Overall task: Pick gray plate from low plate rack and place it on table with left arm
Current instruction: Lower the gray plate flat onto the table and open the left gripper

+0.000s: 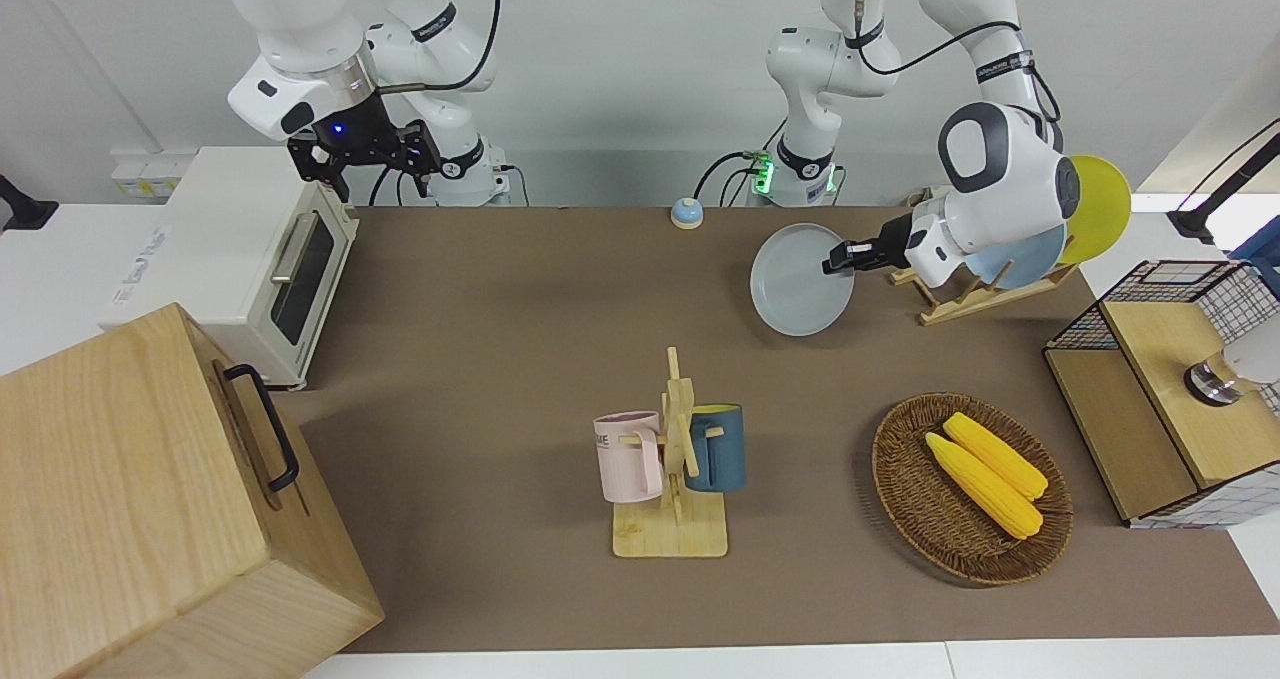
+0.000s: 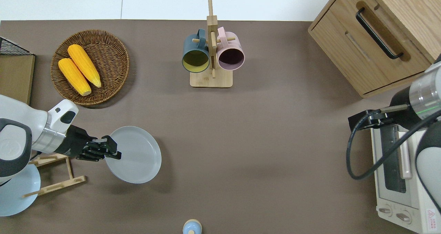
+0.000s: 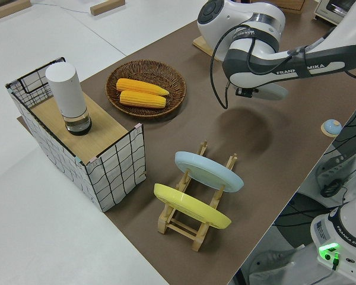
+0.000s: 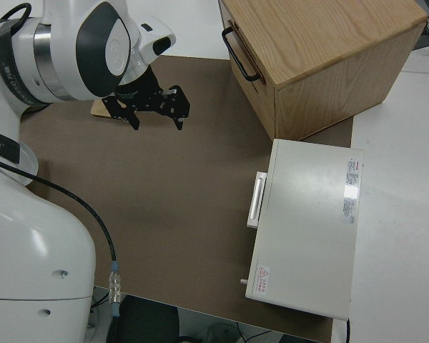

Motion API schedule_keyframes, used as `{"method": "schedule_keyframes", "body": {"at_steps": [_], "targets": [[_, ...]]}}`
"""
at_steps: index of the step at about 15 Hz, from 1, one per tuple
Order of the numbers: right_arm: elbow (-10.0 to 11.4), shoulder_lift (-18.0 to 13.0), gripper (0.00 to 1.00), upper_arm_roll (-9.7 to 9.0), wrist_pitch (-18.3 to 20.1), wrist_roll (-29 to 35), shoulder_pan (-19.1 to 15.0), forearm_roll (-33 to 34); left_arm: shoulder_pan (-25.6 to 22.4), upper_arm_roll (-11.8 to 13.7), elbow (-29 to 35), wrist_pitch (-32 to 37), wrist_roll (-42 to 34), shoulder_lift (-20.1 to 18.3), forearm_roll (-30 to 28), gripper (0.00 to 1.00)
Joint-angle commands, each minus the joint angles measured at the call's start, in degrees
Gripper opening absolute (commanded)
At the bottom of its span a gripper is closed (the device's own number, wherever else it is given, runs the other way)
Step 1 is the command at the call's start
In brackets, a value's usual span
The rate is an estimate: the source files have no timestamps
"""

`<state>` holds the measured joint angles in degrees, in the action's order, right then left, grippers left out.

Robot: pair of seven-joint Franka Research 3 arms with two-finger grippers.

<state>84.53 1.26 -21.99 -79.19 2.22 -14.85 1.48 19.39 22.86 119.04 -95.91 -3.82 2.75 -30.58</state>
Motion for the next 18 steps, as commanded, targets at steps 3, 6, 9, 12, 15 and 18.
{"method": "schedule_keyframes", "body": {"at_steps": [3,6,9,12,15,18], "targets": [[-0.41,-0.12,0.983,-1.21,0.70,0.68,-1.32,0.28,1.52,0.61,1.63,-3.67,-0.92,1.38,-1.06,0.00],[-0.41,-0.12,0.983,-1.21,0.62,0.68,-1.32,0.28,2.40,0.61,2.33,-5.86,-0.92,2.08,-1.06,0.00],[-0.41,-0.12,0.983,-1.21,0.62,0.68,-1.32,0.28,2.75,0.61,3.04,-7.19,-1.01,2.17,-0.98,0.12],[-0.41,-0.12,0.983,-1.12,0.62,0.68,-1.32,0.28,2.75,0.61,3.04,-7.19,-1.01,2.17,-0.71,0.68],[-0.41,-0.12,0.983,-1.21,0.62,0.68,-1.32,0.28,2.75,0.61,3.04,-7.19,-1.10,2.17,-0.10,0.86],[-0.41,-0.12,0.983,-1.12,0.62,0.68,-1.32,0.28,2.75,0.70,2.86,-7.02,-1.19,1.73,0.77,0.92]]}}
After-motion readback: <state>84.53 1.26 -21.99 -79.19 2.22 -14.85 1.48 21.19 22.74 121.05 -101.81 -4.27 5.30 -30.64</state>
